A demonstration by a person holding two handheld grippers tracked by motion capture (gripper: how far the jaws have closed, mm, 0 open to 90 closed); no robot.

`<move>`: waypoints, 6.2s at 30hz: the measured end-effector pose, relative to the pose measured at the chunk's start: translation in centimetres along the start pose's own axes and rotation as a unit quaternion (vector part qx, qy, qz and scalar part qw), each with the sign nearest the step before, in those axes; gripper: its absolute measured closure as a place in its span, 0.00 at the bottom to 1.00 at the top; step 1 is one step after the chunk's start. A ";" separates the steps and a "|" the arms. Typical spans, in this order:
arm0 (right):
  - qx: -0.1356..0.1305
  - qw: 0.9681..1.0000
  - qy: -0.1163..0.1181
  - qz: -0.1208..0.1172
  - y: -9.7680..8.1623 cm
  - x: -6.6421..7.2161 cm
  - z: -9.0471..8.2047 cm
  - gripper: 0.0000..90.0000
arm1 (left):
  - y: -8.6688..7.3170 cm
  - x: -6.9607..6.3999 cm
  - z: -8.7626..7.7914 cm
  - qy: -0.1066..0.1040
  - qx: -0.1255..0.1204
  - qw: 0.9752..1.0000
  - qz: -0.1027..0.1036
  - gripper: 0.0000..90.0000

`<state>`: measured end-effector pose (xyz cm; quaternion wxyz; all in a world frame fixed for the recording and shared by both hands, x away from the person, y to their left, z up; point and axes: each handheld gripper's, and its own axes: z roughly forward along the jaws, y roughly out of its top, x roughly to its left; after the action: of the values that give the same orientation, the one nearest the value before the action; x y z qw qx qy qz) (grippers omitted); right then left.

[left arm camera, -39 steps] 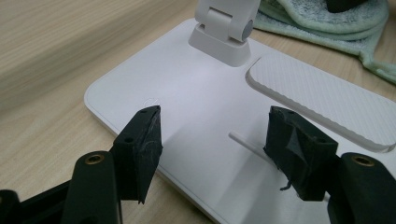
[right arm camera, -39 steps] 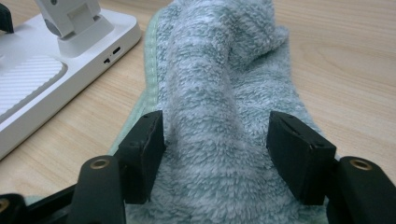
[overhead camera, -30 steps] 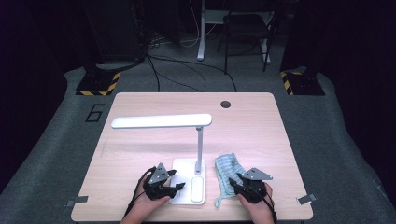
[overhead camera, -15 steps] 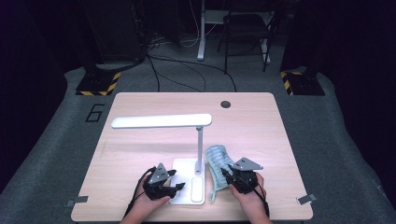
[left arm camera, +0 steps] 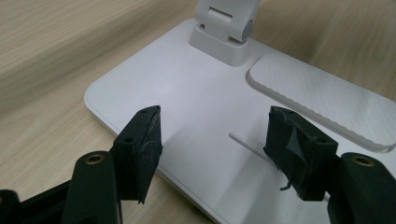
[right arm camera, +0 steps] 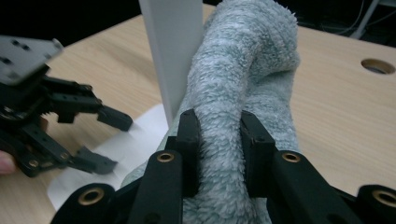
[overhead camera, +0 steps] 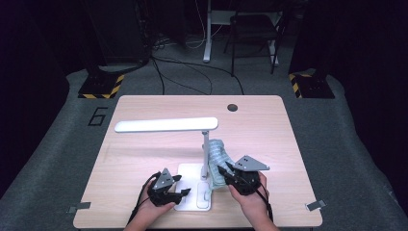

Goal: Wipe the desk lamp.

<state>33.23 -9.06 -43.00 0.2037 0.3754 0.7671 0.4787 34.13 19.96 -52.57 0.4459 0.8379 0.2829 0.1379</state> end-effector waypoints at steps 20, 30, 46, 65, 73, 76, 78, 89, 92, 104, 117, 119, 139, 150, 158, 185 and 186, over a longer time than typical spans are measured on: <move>-0.055 0.998 0.040 0.004 4.4 0.7 -1.6 0.81 | 0.0 0.0 0.0 -0.002 0.000 1.000 0.001 0.41; -0.091 0.995 0.043 -0.007 7.9 0.8 -3.6 0.81 | 0.1 0.1 0.0 0.004 -0.003 1.000 0.009 0.42; -0.111 0.993 0.036 -0.021 9.9 1.7 -5.0 0.79 | 0.1 0.1 0.1 0.004 -0.004 1.000 0.007 0.42; -0.058 0.997 0.028 -0.035 5.6 2.3 -1.9 0.80 | 0.0 0.1 0.0 0.006 -0.002 1.000 0.007 0.42; -0.032 0.999 0.037 -0.019 2.9 1.5 -0.1 0.80 | 0.0 0.1 0.0 0.002 -0.001 1.000 0.002 0.42; -0.018 0.999 0.042 -0.013 1.6 1.4 0.8 0.80 | 0.0 0.1 0.0 0.003 -0.001 1.000 0.002 0.42; -0.013 0.999 0.044 -0.007 0.9 1.3 1.2 0.80 | 0.0 0.1 0.0 0.003 -0.001 1.000 0.003 0.42; 0.030 0.998 0.053 -0.003 -3.3 1.0 3.9 0.80 | 0.0 0.1 0.0 0.003 -0.001 1.000 0.002 0.42; 0.043 0.997 0.056 -0.002 -4.3 1.0 4.5 0.81 | 0.0 0.1 0.0 0.003 -0.001 1.000 0.003 0.42; 0.044 0.997 0.065 -0.007 -4.8 0.8 4.8 0.81 | 0.0 0.1 0.0 0.003 -0.001 1.000 0.003 0.42; -0.035 0.997 0.068 -0.018 0.2 0.5 1.5 0.81 | 0.0 0.1 0.0 0.003 -0.001 1.000 0.003 0.42; -0.049 0.996 0.069 -0.021 1.1 0.6 0.8 0.81 | 0.0 0.1 0.0 0.002 -0.001 1.000 0.003 0.42; -0.035 0.996 0.064 -0.041 0.2 0.8 1.7 0.81 | 0.0 0.1 0.0 0.005 -0.002 1.000 0.001 0.42; 0.040 0.998 0.045 -0.014 -2.8 0.0 4.4 0.81 | 0.0 0.1 0.0 0.004 -0.002 1.000 0.001 0.42; 0.080 0.996 0.014 0.024 -4.9 -1.9 6.3 0.80 | 0.1 -0.2 0.1 -0.011 -0.002 1.000 0.008 0.42; 0.096 0.994 -0.024 0.038 -5.5 -2.5 7.1 0.60 | 0.4 -1.8 0.4 -0.052 0.001 0.998 0.021 0.39; 0.095 0.994 -0.027 0.039 -5.5 -2.4 7.2 0.59 | 0.4 -1.9 0.4 -0.052 0.001 0.998 0.024 0.39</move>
<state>37.51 -8.10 -51.28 0.1684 0.4356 0.7882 0.4008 32.93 18.41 -52.47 0.4563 0.8506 0.2395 0.1043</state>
